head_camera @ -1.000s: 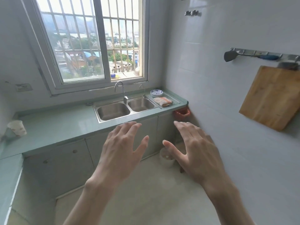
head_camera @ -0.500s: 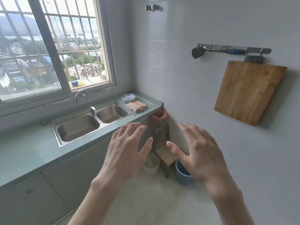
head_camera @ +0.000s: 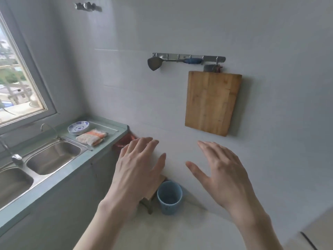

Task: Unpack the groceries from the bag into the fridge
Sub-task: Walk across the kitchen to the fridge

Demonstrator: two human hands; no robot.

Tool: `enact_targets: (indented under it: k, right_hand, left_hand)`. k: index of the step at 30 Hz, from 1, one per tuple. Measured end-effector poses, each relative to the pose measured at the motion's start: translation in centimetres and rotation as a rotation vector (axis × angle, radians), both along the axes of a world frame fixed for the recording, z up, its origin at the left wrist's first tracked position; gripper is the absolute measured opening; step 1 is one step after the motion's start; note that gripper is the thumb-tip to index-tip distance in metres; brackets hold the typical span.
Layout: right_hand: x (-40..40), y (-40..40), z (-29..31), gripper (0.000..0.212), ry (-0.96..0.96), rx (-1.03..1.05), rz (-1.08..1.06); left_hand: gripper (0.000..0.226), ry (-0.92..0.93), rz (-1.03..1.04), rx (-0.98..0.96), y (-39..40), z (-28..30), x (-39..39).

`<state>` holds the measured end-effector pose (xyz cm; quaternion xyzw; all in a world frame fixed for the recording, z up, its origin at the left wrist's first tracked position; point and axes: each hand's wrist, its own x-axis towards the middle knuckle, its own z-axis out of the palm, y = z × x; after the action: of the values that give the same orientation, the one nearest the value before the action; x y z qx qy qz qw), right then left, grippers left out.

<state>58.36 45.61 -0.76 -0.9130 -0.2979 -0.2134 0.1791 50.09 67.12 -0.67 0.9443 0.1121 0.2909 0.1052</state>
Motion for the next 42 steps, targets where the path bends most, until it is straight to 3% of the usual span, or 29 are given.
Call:
enact_targets:
  k: [17, 27, 42]
  right_hand:
    - [12.3, -8.7, -1.1, 0.064, -0.113, 0.019, -0.542]
    - [18.4, -11.5, -1.5, 0.065, -0.075, -0.047, -0.855]
    - [12.8, -20.2, -1.9, 0.065, -0.034, -0.191, -1.410]
  left_hand:
    - [0.041, -0.064, -0.557, 0.046, -7.2, -1.3, 24.2]
    - [0.043, -0.091, -0.851, 0.081, -11.5, -1.6, 37.0]
    - [0.046, -0.143, -1.376, 0.015, -28.1, -3.3, 41.2]
